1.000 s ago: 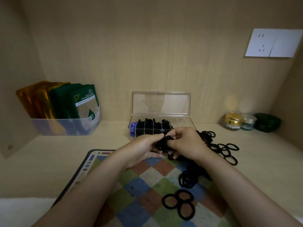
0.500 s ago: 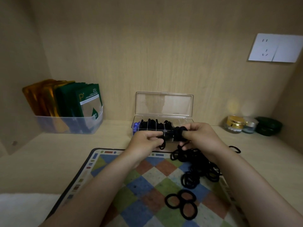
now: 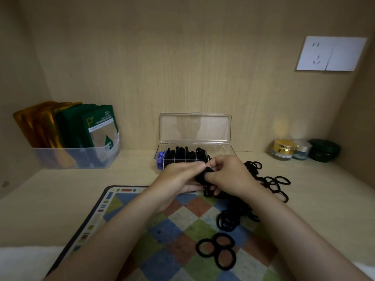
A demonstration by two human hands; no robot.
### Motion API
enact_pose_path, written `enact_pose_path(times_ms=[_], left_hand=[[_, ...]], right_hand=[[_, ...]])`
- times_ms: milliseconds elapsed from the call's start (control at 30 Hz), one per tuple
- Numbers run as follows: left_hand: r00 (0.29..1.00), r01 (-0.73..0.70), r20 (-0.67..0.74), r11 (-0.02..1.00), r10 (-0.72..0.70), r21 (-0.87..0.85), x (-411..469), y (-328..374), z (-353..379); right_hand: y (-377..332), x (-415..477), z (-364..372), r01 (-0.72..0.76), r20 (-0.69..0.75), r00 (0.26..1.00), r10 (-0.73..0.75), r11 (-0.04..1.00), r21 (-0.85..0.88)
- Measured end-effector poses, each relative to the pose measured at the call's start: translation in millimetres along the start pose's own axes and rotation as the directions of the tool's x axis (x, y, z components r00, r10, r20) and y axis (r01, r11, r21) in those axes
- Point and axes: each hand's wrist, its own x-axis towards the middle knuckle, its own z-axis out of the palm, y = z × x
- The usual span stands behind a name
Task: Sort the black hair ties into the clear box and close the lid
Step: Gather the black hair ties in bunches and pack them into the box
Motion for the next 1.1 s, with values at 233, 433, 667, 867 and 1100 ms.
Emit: enact_pose_path(times_ms=[233,433,667,867,1100], left_hand=[[0.990,-0.095,-0.082,0.970,0.116,0.222,-2.2,-0.8,1.2],[0.982,-0.138,-0.105,0.973,0.159,0.182,-7.0,3.8,3.9],[0.982,-0.135,-0.130,0.989,0.141,0.054,-8.3,8.6,6.2],[0.952,-0.150,-0.213,0.940,0.221,0.305,5.5,13.6,12.3],[0.993,-0.108,-0.004,0.919,0.118,0.379,32.1,31.7,22.5]], right_hand=[[-0.9,-3.1,-3.6,0.124,0.027,0.992,-0.122,0.988,-0.095],[-3.5,-6.6,-17.1,0.037,0.201,0.977,-0.076,0.981,0.189],[-6.0,-8.7,-24.3,-0.130,0.324,0.946,0.005,0.921,0.367],[-5.0,-6.6,-28.2,-0.190,0.255,0.963,0.087,0.889,0.416],[-0.9,0.6,-36.4,-0.224,0.114,0.975,0.193,0.808,0.545]])
